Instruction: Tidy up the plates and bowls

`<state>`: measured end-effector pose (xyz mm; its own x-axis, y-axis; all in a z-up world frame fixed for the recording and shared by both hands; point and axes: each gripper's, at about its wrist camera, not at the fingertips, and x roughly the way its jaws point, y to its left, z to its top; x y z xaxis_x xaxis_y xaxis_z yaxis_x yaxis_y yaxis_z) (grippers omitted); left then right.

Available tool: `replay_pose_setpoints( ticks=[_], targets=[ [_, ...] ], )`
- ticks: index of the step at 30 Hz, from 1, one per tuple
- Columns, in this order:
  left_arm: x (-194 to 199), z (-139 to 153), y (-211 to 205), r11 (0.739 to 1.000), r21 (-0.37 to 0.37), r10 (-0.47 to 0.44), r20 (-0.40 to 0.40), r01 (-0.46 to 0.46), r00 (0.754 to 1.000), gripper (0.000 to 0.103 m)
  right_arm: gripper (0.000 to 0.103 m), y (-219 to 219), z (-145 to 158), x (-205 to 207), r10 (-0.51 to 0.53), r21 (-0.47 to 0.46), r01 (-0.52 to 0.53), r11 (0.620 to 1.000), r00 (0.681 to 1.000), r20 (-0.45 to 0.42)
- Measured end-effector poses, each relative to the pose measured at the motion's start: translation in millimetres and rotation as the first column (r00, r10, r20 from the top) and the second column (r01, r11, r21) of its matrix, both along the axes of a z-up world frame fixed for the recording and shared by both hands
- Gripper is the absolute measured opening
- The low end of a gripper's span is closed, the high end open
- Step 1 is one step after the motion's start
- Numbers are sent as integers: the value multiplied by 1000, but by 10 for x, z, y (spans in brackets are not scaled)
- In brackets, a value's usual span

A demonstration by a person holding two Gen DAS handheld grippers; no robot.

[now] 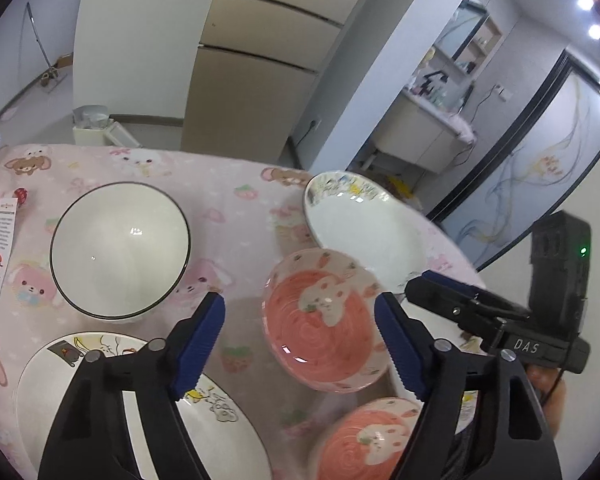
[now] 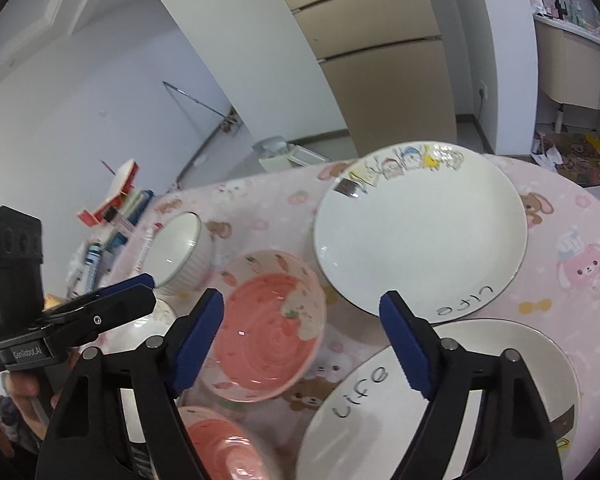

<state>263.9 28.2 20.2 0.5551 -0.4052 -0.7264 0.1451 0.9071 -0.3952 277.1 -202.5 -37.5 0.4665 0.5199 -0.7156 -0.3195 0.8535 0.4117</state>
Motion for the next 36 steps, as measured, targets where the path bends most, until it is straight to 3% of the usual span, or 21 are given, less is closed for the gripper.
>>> replay_pose_setpoints(
  ticks=[1,3,10,12,15,18,25,27,30,36],
  targets=[
    [9,-34,-5,1000,0,-4,-8,4,1000,72,74,5,-21,6,5,-9,-5,1000,1000,-4],
    [40,-98,-31,1000,1,-15,-27,15,1000,57,69,33,-85,31,27,-27,-27,999,999,-19],
    [128,-333,-25,1000,4,-3,-77,3,997,56,65,41,-236,74,44,-2,-44,999,997,-66],
    [148,-385,-9,1000,-5,2,-88,-3,996,49,51,59,-273,80,58,1,-58,998,996,-73],
    [198,-482,15,999,-53,-2,-123,-4,992,46,38,81,-308,102,55,-4,-55,998,996,-70],
    [248,-602,-16,996,-92,-19,-165,4,986,37,32,115,-363,113,73,7,-73,997,994,-86],
    [316,-792,-135,998,-66,7,-213,-21,977,32,30,292,-526,149,91,-24,-94,995,989,-115],
    [325,-812,-148,998,-50,29,-209,-40,977,21,30,351,-557,156,89,-46,-95,994,990,-113],
    [323,-832,-178,999,-9,50,-201,-53,978,21,18,390,-577,160,61,-74,-68,995,994,-92],
    [319,-854,-316,995,88,56,-174,-41,983,21,17,338,-606,190,53,-45,-58,997,994,-91]
  ],
)
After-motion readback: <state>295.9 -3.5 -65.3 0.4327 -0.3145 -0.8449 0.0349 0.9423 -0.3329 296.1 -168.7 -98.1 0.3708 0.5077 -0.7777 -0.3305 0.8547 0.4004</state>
